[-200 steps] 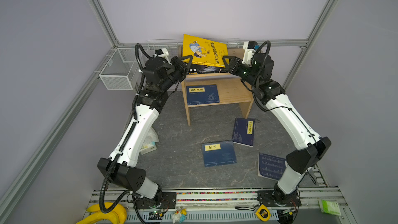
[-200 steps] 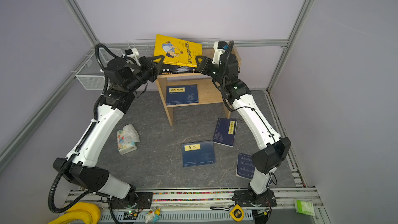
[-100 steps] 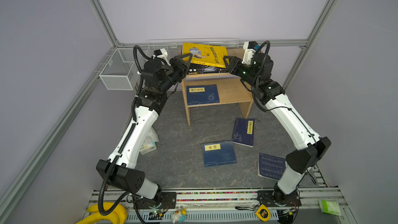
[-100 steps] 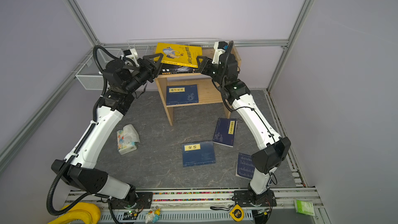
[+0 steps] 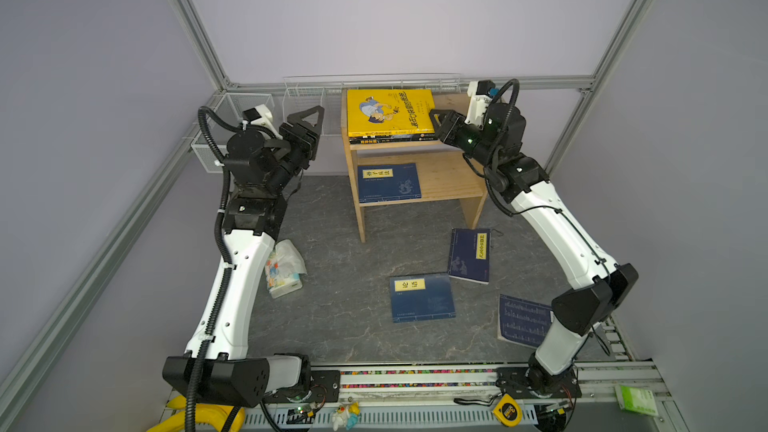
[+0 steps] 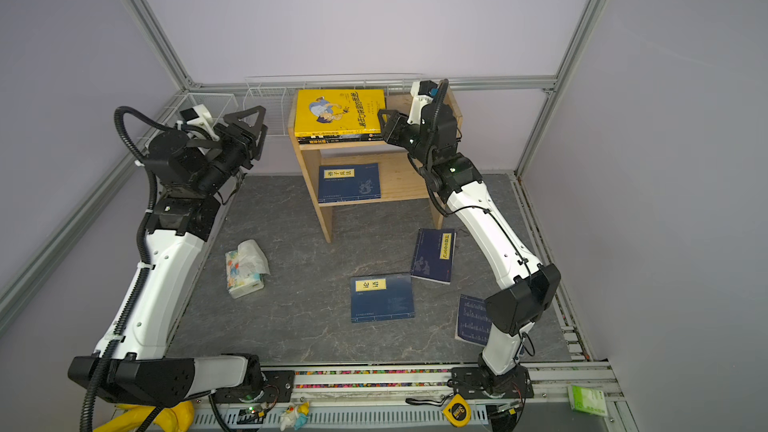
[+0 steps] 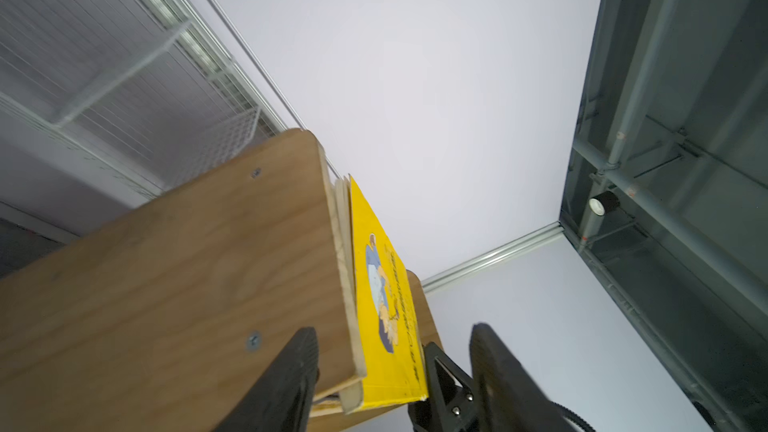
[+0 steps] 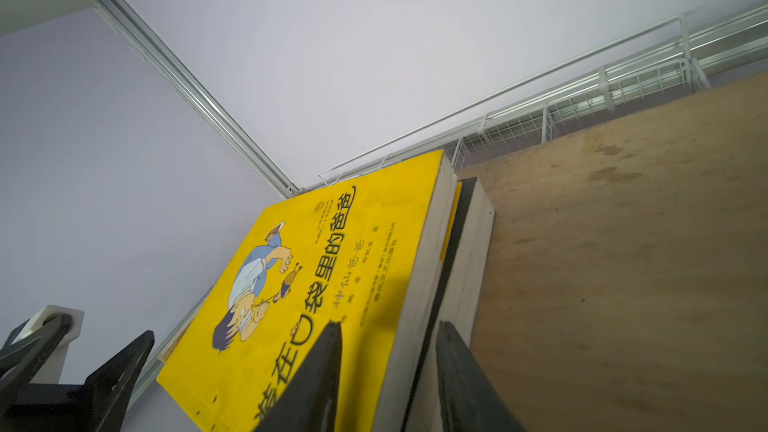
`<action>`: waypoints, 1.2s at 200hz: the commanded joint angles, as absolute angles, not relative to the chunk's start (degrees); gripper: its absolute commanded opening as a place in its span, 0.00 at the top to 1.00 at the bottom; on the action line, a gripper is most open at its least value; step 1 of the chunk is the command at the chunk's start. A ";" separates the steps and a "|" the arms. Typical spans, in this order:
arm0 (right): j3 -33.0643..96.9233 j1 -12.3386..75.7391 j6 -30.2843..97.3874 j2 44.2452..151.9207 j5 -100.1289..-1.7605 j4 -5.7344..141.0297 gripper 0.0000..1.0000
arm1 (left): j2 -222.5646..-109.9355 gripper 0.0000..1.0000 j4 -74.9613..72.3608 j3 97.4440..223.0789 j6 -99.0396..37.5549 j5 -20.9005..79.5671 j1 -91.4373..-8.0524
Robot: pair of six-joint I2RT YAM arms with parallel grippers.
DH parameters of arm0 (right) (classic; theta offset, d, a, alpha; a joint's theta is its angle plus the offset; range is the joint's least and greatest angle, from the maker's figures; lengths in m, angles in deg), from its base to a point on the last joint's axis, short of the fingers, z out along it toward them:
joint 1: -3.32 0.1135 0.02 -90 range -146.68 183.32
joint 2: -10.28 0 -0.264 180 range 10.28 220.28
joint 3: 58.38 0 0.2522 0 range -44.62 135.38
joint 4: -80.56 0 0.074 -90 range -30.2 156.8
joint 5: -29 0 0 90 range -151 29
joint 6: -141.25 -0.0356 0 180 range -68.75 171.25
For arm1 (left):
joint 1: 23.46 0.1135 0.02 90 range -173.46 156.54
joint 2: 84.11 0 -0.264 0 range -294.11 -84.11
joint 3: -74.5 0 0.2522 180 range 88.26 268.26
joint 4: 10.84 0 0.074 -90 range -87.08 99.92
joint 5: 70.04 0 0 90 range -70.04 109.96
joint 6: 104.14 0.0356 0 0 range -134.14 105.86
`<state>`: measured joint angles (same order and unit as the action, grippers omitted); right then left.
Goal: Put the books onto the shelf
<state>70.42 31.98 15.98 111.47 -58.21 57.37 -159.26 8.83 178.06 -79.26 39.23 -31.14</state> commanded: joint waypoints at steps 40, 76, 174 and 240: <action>69.13 32.46 17.71 111.05 -56.63 59.04 0.54 | -157.26 0.39 16.72 179.62 -64.35 40.90 -31.28; 71.44 32.48 21.90 111.60 -53.00 60.63 0.47 | -157.50 0.38 18.18 180.00 -52.67 46.33 -31.71; 63.13 31.70 33.44 105.09 -46.14 67.79 0.26 | -160.43 0.40 14.57 179.88 -38.02 47.90 -35.84; 58.30 31.61 36.12 103.28 -43.90 67.92 0.25 | -162.68 0.45 14.56 180.87 -36.11 46.62 -37.40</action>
